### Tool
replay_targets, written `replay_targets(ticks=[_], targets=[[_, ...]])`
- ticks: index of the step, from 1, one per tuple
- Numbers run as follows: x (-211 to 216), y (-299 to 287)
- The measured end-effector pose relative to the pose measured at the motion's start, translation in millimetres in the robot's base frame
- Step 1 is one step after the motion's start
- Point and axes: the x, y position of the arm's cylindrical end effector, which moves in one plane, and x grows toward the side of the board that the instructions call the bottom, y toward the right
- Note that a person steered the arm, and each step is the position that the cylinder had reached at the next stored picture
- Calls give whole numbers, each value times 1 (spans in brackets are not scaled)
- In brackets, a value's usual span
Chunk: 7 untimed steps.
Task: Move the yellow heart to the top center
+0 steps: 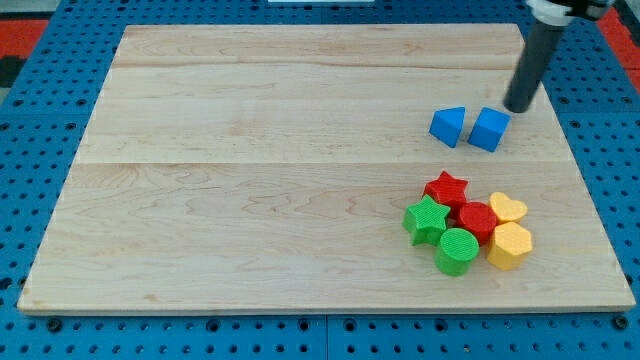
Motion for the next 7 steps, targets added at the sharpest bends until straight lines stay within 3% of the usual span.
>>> replay_targets(ticks=[2,7], targets=[[73,37],[110,39]])
